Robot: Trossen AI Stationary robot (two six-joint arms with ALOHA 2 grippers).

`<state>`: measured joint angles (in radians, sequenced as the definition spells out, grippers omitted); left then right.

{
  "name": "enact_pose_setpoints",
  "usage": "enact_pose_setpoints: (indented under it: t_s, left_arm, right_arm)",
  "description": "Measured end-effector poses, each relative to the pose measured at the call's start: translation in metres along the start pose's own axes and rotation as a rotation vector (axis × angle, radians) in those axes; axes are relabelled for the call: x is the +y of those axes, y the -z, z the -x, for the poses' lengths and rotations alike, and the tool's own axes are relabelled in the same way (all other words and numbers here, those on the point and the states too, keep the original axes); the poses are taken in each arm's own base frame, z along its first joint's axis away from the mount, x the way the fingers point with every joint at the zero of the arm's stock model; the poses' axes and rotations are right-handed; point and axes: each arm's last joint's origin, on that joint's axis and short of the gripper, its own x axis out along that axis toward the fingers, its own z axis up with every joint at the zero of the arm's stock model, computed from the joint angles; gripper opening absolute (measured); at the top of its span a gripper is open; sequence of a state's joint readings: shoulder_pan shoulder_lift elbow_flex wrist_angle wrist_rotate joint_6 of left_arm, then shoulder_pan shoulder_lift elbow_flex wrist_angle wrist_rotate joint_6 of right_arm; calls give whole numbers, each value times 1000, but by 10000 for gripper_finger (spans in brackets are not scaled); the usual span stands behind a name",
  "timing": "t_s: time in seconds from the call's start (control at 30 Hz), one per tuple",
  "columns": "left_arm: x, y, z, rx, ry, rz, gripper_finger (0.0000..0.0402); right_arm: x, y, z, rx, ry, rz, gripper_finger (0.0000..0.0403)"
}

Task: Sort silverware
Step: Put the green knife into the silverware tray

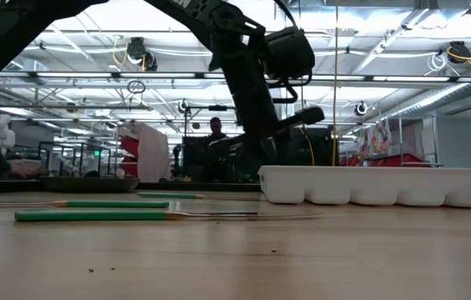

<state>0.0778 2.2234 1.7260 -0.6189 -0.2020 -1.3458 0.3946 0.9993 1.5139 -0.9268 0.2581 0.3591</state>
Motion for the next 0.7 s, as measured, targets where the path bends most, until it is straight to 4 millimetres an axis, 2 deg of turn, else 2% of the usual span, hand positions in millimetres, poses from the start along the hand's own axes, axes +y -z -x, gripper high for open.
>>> enact_pose_setpoints:
  t_s: [0.07,0.27,0.37,0.53,0.7]
  left_arm:
    - [-1,0,0,9,10,-7,27]
    - [-1,1,0,45,22,-16,115]
    - [-2,1,1,45,25,-13,141]
    - [-5,0,1,35,58,-42,155]
    - [-15,-7,18,20,140,-140,157]
  right_arm:
    - [0,0,0,-1,1,5,212]
    - [0,0,0,-1,1,5,212]
    - [0,0,0,-1,1,5,212]
    - [0,0,0,0,-1,7,212]
    - [0,0,0,0,-2,28,212]
